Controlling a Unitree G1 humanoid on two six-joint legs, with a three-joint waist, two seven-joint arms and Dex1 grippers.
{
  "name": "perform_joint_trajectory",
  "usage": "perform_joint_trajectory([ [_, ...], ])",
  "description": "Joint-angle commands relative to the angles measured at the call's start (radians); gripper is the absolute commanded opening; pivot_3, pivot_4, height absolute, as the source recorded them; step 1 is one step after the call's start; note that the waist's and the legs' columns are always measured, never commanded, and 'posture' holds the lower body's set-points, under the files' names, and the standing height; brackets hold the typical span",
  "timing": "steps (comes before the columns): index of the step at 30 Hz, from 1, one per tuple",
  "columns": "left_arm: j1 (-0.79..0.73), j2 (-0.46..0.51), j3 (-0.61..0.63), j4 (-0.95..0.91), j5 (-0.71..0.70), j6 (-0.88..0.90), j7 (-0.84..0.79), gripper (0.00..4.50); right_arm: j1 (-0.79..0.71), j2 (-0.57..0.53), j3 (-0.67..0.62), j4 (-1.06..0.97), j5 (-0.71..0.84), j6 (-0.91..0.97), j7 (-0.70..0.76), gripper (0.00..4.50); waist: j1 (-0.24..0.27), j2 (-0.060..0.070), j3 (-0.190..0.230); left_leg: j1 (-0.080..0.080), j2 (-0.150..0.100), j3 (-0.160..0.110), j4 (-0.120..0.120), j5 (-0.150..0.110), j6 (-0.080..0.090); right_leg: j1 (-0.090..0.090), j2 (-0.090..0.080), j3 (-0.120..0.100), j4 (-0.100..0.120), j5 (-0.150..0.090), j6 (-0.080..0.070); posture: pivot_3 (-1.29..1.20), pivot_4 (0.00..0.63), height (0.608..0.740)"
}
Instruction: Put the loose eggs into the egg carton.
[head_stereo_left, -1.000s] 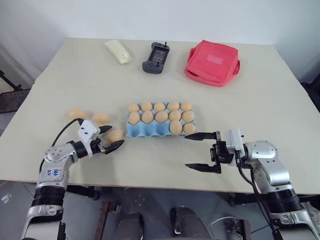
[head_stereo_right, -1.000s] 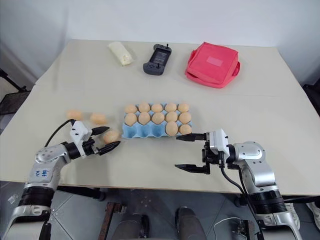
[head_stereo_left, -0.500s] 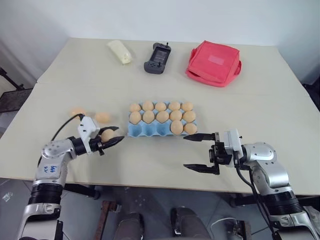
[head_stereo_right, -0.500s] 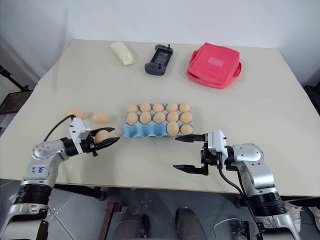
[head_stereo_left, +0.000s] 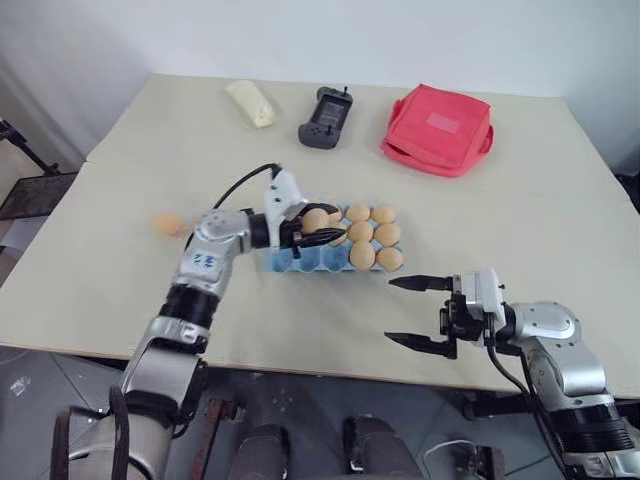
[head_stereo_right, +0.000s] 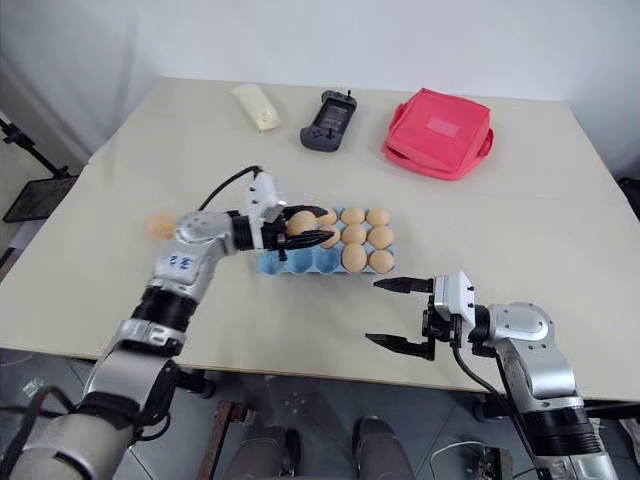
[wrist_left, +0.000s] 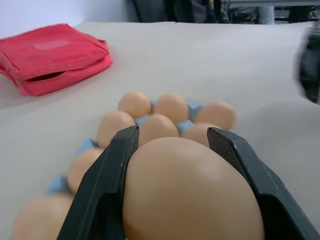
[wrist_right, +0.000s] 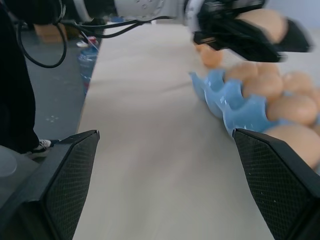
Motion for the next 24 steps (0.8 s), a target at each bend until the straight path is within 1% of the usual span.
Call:
perform_joint_trajectory([
  [1,-0.049,-0.025,0.001,0.120,0.030,-0.083,-0.018,2.12,0.012,-0.004,-0.031,-0.058,0.015,-0.014,-0.028,4.50,-0.007,0.000,0.000,0.000,0.000,0.000,0.000,0.000,0.000,0.000,0.000,0.000,0.000,0.000,0.000,0.00,0.150,0.740],
  [6,-0.083,-0.069,-0.012,0.187,0.048,-0.138,-0.083,2.12,0.039,0.007,-0.028,-0.082,0.012,-0.020,-0.055,4.50,-0.008,-0.001,0.001,0.000,0.001,0.000,0.000,0.000,0.000,0.000,0.000,0.000,0.000,0.000,0.000,0.00,0.150,0.740],
  [11,-0.042,-0.061,-0.015,0.111,0.030,-0.121,-0.174,3.38,0.039,0.019,-0.022,-0.071,0.006,-0.028,-0.065,4.50,-0.008,-0.001,0.001,0.000,0.001,0.000,0.001,0.000,0.000,0.000,0.000,0.001,0.000,0.000,0.000,0.00,0.150,0.740],
  [14,-0.024,-0.046,-0.016,0.092,0.054,-0.129,-0.169,4.34,0.029,0.025,-0.015,-0.057,0.001,-0.035,-0.062,4.50,-0.009,-0.001,0.001,0.000,0.001,0.000,0.001,0.000,0.000,0.000,0.000,0.000,0.000,0.000,0.000,0.00,0.150,0.740],
  [15,-0.023,-0.030,-0.002,0.085,0.052,-0.129,-0.159,4.46,0.019,0.029,-0.011,-0.049,0.001,-0.035,-0.059,4.50,-0.009,-0.001,0.001,0.000,0.001,0.000,0.001,0.000,0.000,0.000,0.000,0.001,0.000,0.000,0.000,0.00,0.150,0.740],
  [17,-0.018,0.016,0.038,0.056,0.028,-0.119,-0.154,4.46,-0.001,0.033,-0.005,-0.036,0.003,-0.036,-0.050,4.50,-0.018,-0.001,0.001,0.000,0.001,0.000,0.001,0.000,0.000,0.000,0.000,0.001,0.001,0.000,0.000,0.00,0.150,0.740],
  [21,0.039,0.166,0.143,-0.024,-0.038,-0.099,-0.175,4.46,-0.042,0.031,0.010,0.000,0.005,-0.037,-0.014,4.50,-0.031,-0.001,0.001,0.001,0.002,0.000,0.000,0.000,-0.001,0.000,0.001,0.001,0.001,0.000,-0.001,0.00,0.150,0.740],
  [24,0.159,0.297,0.209,-0.110,-0.079,-0.034,-0.212,4.46,-0.077,0.037,0.017,0.028,0.005,-0.042,0.001,4.50,-0.033,-0.001,0.001,0.002,0.003,-0.001,-0.001,0.000,-0.001,0.000,0.001,0.000,0.002,0.001,-0.001,0.00,0.150,0.740],
])
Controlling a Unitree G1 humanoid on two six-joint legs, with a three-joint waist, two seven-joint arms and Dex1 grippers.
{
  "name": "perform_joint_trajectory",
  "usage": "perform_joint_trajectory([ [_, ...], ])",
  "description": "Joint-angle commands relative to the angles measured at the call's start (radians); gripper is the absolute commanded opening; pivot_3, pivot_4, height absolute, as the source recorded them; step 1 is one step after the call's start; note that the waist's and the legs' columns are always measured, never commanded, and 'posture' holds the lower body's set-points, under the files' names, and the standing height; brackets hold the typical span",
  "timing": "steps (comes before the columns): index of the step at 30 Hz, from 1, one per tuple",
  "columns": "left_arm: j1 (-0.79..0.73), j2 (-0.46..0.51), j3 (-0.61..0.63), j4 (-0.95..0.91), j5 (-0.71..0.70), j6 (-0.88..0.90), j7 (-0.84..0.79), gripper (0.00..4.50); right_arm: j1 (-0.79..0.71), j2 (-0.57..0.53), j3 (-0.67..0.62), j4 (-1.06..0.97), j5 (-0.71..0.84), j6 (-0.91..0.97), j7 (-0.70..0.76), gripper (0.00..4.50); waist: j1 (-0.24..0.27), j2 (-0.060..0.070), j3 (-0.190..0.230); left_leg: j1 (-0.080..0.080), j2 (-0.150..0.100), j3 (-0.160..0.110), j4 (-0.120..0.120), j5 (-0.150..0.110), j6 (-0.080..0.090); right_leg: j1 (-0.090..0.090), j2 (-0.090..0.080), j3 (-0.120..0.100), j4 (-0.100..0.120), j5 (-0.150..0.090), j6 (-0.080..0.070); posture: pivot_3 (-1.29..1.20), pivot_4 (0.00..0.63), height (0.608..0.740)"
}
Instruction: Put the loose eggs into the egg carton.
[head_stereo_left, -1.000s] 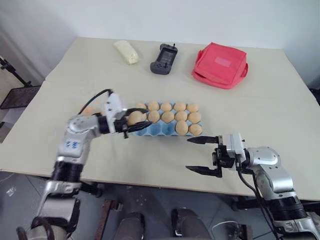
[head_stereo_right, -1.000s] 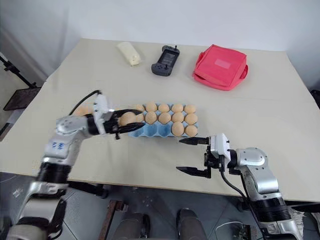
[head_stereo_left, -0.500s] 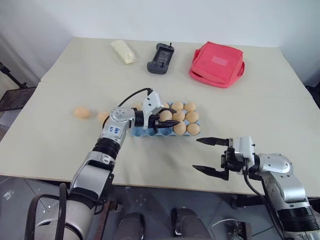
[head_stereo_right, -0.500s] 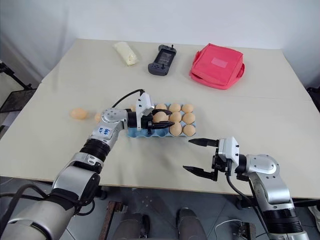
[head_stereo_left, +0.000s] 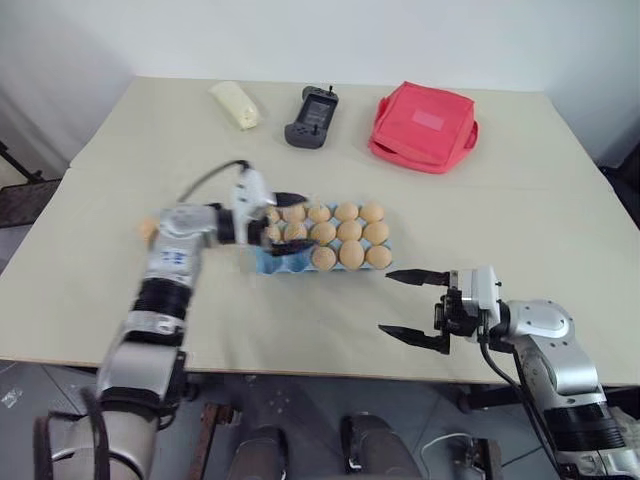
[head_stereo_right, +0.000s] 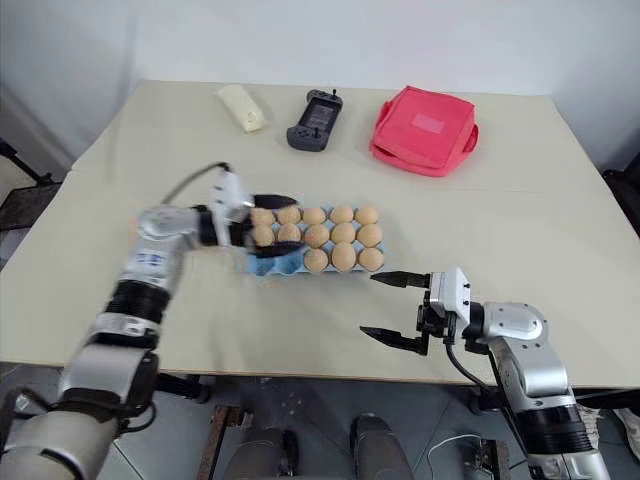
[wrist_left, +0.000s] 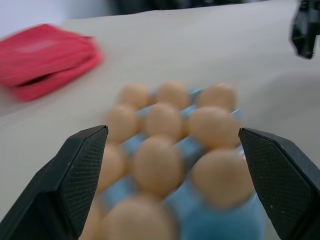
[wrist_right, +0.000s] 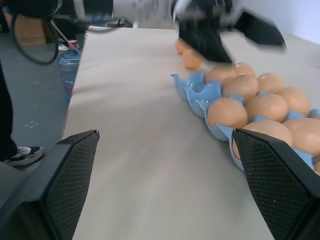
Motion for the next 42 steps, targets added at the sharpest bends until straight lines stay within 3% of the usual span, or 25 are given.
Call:
perform_joint_trajectory([
  [1,0.125,0.109,0.075,-0.122,-0.069,0.077,-0.044,4.46,-0.041,0.007,-0.004,0.013,0.015,-0.022,0.022,4.50,-0.004,0.000,0.000,0.000,0.000,0.000,0.000,0.000,0.000,0.000,0.000,0.000,0.000,0.000,0.000,0.00,0.150,0.740],
  [6,0.431,0.214,0.264,-0.377,-0.157,0.112,0.037,4.46,-0.088,0.017,-0.006,0.059,0.012,-0.028,0.033,4.50,0.004,0.000,0.000,-0.002,0.000,-0.002,-0.001,-0.001,0.000,0.000,-0.003,-0.002,-0.002,0.000,0.000,0.00,0.150,0.740],
  [13,0.789,0.194,0.457,-0.514,-0.173,0.140,0.205,4.46,-0.108,0.025,0.004,0.083,0.011,-0.034,0.051,4.50,0.006,0.001,0.000,-0.002,-0.001,-0.006,-0.003,-0.002,0.001,0.003,-0.006,-0.006,-0.007,-0.001,-0.001,0.00,0.150,0.740],
  [18,0.866,0.160,0.498,-0.515,-0.186,0.146,0.293,4.46,-0.119,0.029,0.004,0.097,0.009,-0.034,0.059,4.50,0.009,0.001,0.000,0.000,-0.001,-0.007,-0.009,-0.001,-0.002,0.002,-0.006,-0.009,-0.008,-0.002,-0.005,0.00,0.150,0.740],
  [21,0.838,0.147,0.475,-0.505,-0.166,0.121,0.333,4.46,-0.124,0.029,0.005,0.100,0.008,-0.032,0.062,4.50,0.012,0.001,0.000,0.000,-0.001,-0.011,-0.010,0.001,-0.003,0.003,-0.006,-0.013,-0.008,-0.002,-0.006,0.00,0.150,0.740],
  [26,0.668,0.137,0.369,-0.436,-0.110,0.095,0.375,4.46,-0.134,0.032,0.009,0.106,0.005,-0.031,0.062,4.50,0.012,0.001,0.000,-0.001,-0.001,-0.013,-0.010,0.002,-0.003,0.004,-0.007,-0.015,-0.008,-0.002,-0.006,0.00,0.150,0.740],
  [35,0.291,0.067,0.251,-0.029,-0.002,-0.006,0.490,4.46,-0.129,0.047,0.020,0.094,0.001,-0.032,0.042,4.50,0.011,0.001,0.000,-0.001,0.000,-0.012,-0.010,0.002,-0.004,0.002,-0.008,-0.027,-0.006,-0.002,-0.006,0.00,0.150,0.740],
  [42,0.168,0.019,0.180,0.180,0.032,-0.051,0.453,4.46,-0.116,0.056,0.025,0.070,0.002,-0.029,0.020,4.50,0.010,0.001,0.000,-0.002,-0.001,-0.010,-0.007,0.001,-0.003,0.002,-0.008,-0.027,-0.003,-0.001,-0.005,0.00,0.150,0.740],
])
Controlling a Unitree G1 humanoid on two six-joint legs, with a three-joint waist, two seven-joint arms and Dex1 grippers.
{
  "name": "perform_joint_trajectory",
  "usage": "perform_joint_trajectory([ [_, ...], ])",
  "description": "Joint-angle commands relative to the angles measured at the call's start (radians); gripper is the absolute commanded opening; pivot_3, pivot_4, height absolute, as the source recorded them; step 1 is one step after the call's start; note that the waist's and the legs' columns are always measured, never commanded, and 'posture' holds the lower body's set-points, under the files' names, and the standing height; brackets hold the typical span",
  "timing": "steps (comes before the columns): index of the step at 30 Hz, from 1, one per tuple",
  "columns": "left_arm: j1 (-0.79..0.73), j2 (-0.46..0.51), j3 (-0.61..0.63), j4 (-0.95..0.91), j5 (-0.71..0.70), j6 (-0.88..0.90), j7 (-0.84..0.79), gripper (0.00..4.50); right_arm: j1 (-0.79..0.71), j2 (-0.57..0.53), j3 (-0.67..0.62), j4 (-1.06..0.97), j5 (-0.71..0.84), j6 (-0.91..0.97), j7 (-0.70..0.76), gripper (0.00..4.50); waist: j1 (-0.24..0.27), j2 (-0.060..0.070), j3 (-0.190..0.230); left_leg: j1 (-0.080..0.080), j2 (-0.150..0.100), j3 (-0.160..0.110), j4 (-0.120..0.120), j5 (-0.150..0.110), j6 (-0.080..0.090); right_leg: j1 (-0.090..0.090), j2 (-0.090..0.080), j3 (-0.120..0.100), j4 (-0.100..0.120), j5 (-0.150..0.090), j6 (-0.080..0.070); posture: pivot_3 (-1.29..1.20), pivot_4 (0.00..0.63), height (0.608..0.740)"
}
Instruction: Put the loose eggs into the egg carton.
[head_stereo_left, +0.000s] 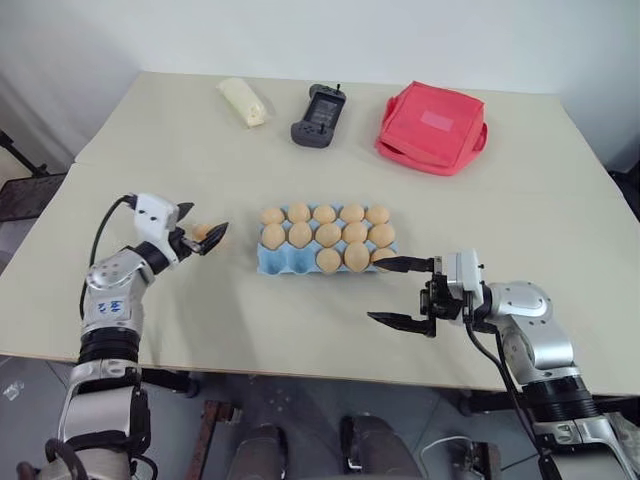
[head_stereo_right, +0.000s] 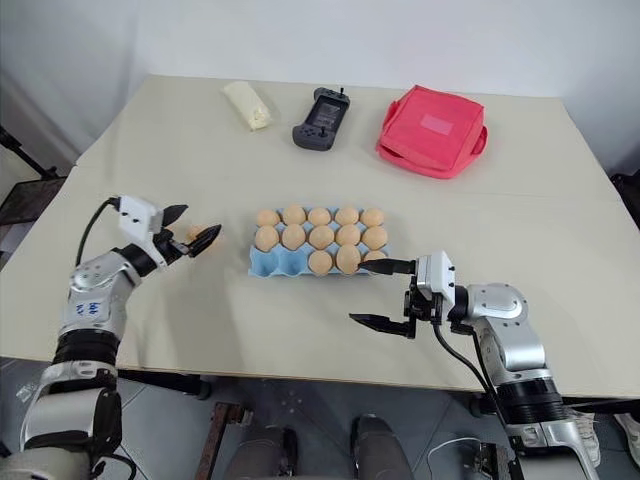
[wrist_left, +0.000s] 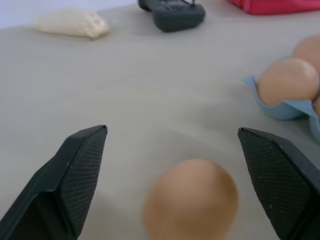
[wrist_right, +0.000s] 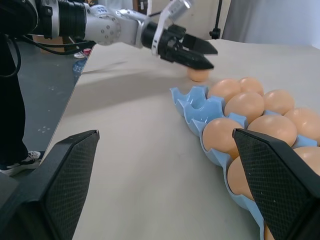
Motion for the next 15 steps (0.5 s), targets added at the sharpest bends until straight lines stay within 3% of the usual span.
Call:
perform_joint_trajectory([
  [1,-0.035,-0.001,-0.021,0.068,0.014,-0.035,-0.033,4.46,0.008,0.005,-0.012,-0.044,0.013,-0.007,-0.012,4.50,0.000,0.000,0.000,0.000,0.000,0.000,0.000,0.000,0.000,0.000,0.000,0.000,0.000,0.000,0.000,0.00,0.150,0.740],
  [4,-0.047,0.005,-0.038,0.112,0.025,-0.031,-0.049,4.46,0.010,0.006,-0.011,-0.050,0.014,-0.005,-0.017,4.50,0.000,0.000,0.000,0.000,0.000,0.000,0.000,0.000,0.000,0.000,0.000,-0.001,0.000,0.000,0.000,0.00,0.150,0.740],
  [11,-0.024,-0.004,0.003,0.031,-0.043,-0.078,-0.113,2.39,0.012,0.007,-0.011,-0.051,0.015,-0.005,-0.024,4.50,0.000,0.000,0.000,0.000,0.000,0.000,0.003,0.000,0.000,0.000,-0.001,-0.001,0.000,0.000,0.000,0.00,0.150,0.740],
  [15,0.005,-0.021,-0.039,-0.179,-0.104,-0.011,-0.215,2.39,0.022,0.004,-0.012,-0.059,0.014,-0.004,-0.028,4.50,0.001,0.000,0.000,0.000,0.000,-0.001,0.003,0.000,-0.001,0.000,-0.001,-0.001,0.000,0.000,0.000,0.00,0.150,0.740],
])
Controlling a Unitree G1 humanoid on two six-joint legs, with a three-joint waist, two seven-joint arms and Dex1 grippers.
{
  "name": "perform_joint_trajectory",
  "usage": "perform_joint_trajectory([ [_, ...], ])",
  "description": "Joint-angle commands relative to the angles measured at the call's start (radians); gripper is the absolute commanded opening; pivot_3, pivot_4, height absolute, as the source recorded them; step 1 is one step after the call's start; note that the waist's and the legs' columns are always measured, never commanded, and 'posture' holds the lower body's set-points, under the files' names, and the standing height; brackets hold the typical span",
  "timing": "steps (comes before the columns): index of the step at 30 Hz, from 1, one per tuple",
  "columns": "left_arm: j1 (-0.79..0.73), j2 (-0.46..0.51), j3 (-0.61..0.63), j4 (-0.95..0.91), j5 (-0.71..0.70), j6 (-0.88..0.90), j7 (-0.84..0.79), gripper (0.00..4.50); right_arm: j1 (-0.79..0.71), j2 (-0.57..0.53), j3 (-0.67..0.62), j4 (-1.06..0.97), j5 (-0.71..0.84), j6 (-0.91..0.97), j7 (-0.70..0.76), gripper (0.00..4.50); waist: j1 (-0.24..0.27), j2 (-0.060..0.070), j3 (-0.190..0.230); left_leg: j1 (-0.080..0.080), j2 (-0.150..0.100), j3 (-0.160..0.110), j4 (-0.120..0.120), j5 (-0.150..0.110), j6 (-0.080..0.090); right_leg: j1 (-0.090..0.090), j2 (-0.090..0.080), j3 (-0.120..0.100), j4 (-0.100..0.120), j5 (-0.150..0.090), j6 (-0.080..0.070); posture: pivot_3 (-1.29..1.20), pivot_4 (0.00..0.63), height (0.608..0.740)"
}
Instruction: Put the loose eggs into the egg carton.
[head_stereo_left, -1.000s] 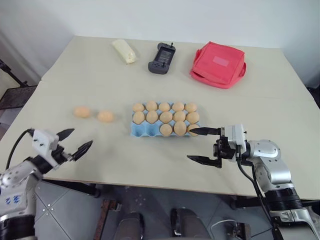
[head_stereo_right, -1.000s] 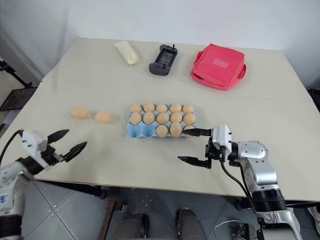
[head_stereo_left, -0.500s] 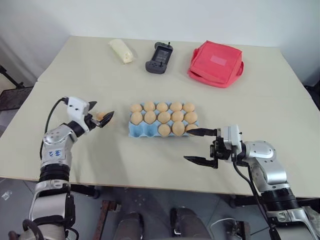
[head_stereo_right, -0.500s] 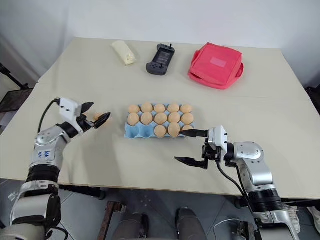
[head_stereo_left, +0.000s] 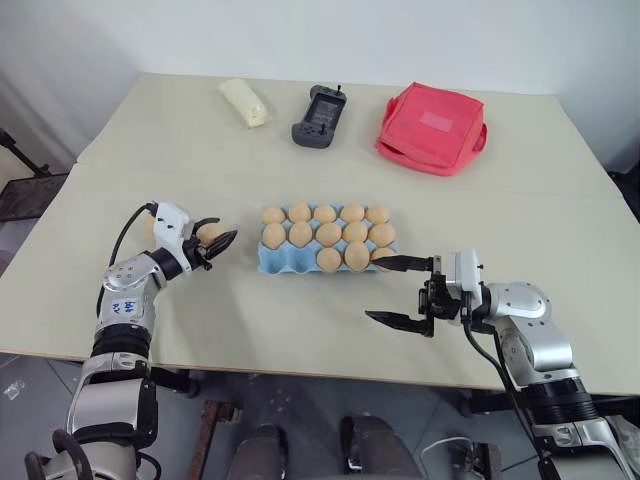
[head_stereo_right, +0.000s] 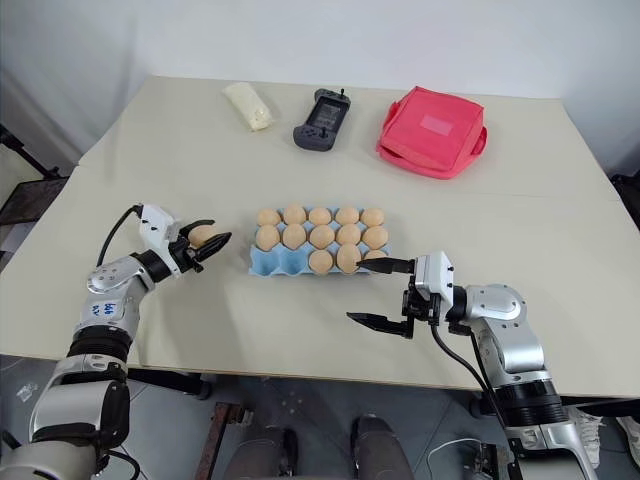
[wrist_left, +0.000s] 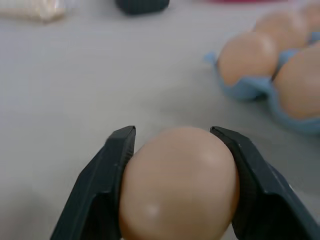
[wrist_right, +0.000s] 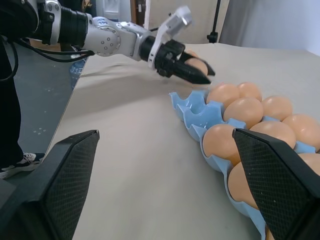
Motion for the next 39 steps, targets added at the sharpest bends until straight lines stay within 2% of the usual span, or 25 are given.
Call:
perform_joint_trajectory([
  [1,0.007,-0.012,-0.036,-0.218,-0.062,0.064,-0.088,2.39,0.015,-0.001,-0.015,-0.042,0.014,-0.004,-0.007,4.50,0.001,0.000,0.000,0.000,0.000,0.000,0.000,0.000,0.000,0.000,0.000,0.000,0.000,0.000,0.000,0.00,0.150,0.740],
  [6,-0.051,-0.055,-0.159,-0.363,-0.065,0.197,-0.186,2.39,0.036,-0.015,-0.025,-0.060,0.017,0.000,-0.016,4.50,0.007,0.000,0.000,0.000,-0.001,0.000,0.000,0.000,0.000,0.001,-0.001,0.000,0.000,0.000,0.000,0.00,0.150,0.740],
  [11,-0.076,-0.089,-0.250,-0.336,-0.018,0.191,-0.252,2.39,0.052,-0.014,-0.028,-0.084,0.015,0.003,-0.041,4.50,-0.002,0.000,0.000,0.000,-0.001,0.000,0.002,0.000,0.000,0.002,0.000,0.001,0.000,0.000,0.000,0.00,0.150,0.740],
  [16,-0.073,-0.092,-0.273,-0.307,-0.005,0.174,-0.278,2.39,0.071,-0.011,-0.029,-0.107,0.013,0.001,-0.065,4.50,-0.003,0.000,0.000,0.001,0.001,0.000,0.002,0.000,0.000,0.001,0.003,0.002,0.001,0.000,-0.001,0.00,0.150,0.740],
  [20,-0.072,-0.082,-0.253,-0.284,0.010,0.138,-0.247,3.42,0.083,-0.009,-0.025,-0.121,0.015,0.001,-0.078,4.50,0.000,0.000,0.000,0.001,0.001,0.000,0.003,0.001,0.000,0.002,0.003,0.002,0.000,0.000,-0.001,0.00,0.150,0.740],
  [21,-0.070,-0.080,-0.246,-0.286,0.007,0.132,-0.242,3.69,0.085,-0.008,-0.024,-0.123,0.016,0.001,-0.079,4.50,0.000,0.000,0.000,0.001,0.001,0.000,0.003,0.000,0.000,0.002,0.002,0.002,0.000,0.000,-0.001,0.00,0.150,0.740],
  [25,-0.050,-0.060,-0.218,-0.326,-0.019,0.149,-0.246,3.69,0.082,-0.007,-0.019,-0.122,0.018,0.001,-0.078,4.50,-0.001,0.000,0.000,0.000,0.001,0.000,0.003,0.000,0.000,0.002,0.002,0.002,0.000,0.000,-0.001,0.00,0.150,0.740],
  [29,0.040,0.028,-0.143,-0.436,-0.067,0.191,-0.255,3.69,0.055,-0.010,-0.016,-0.099,0.021,0.000,-0.060,4.50,-0.009,0.000,0.000,0.001,0.002,0.000,0.002,0.000,0.000,0.001,0.003,0.002,0.000,0.000,-0.001,0.00,0.150,0.740],
  [30,0.072,0.051,-0.123,-0.465,-0.079,0.203,-0.256,3.69,0.050,-0.010,-0.015,-0.095,0.023,0.000,-0.055,4.50,-0.008,0.000,0.000,0.001,0.002,0.000,0.002,0.000,0.000,0.001,0.003,0.002,0.000,0.000,-0.001,0.00,0.150,0.740],
  [34,0.227,0.140,-0.010,-0.551,-0.111,0.211,-0.223,4.48,0.030,-0.009,-0.010,-0.084,0.026,0.003,-0.035,4.50,-0.004,0.001,0.000,0.001,0.002,-0.001,0.001,0.000,0.000,0.001,0.002,0.001,0.000,0.000,-0.002,0.00,0.150,0.740],
  [39,0.481,0.174,0.206,-0.634,-0.131,0.201,-0.091,4.48,0.002,-0.005,-0.004,-0.073,0.031,0.008,-0.014,4.50,-0.004,0.001,0.001,0.001,0.001,-0.002,-0.002,0.000,0.000,0.002,-0.001,0.000,-0.004,0.000,-0.002,0.00,0.150,0.740],
])
